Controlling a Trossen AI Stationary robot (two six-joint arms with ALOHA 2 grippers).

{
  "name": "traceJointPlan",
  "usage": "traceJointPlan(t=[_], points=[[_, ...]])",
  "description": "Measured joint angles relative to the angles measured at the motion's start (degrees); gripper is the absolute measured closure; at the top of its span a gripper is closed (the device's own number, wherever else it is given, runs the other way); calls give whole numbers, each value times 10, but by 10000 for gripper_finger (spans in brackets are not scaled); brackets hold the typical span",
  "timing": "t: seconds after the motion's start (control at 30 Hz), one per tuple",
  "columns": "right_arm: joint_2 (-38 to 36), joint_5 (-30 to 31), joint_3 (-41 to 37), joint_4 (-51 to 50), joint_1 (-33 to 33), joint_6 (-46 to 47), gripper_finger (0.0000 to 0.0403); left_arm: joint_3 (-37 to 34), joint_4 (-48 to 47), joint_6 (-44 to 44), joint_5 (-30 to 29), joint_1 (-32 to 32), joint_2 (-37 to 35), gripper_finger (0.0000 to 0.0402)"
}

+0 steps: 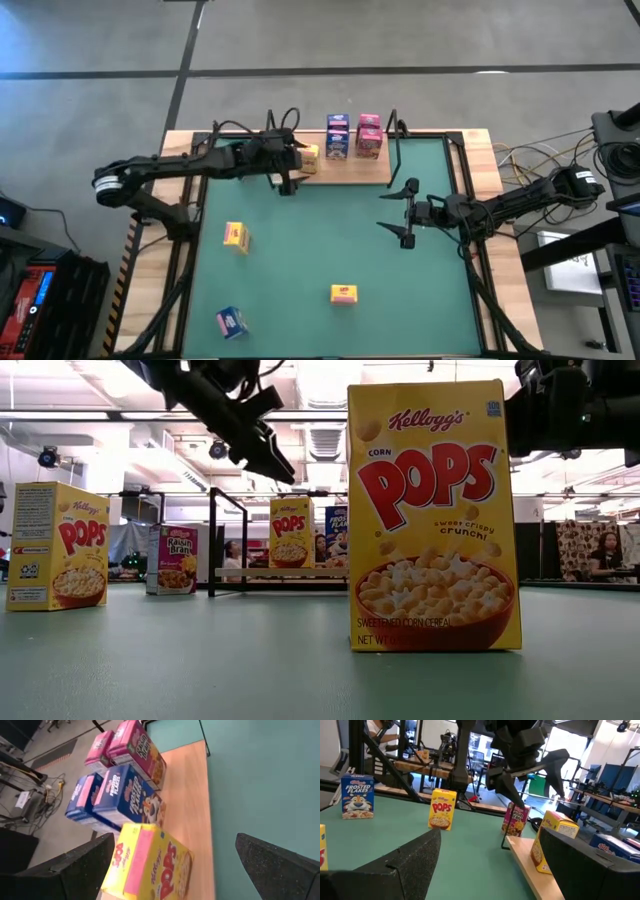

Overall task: Stack cereal on shelf
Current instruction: Adjust the yellow cereal box on the shelf

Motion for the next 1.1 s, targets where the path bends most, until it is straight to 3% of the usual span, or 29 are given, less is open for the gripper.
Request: traceJointPlan(t=[0.33,0.73,1.1], points=[[0,0,0,-12,0,0,76,46,-7,16,15,34,53,3],[0,0,0,-12,0,0,76,221,-190,23,86,111,176,3],[0,0,0,-12,0,0,76,280,-255,52,94,132,244,22]])
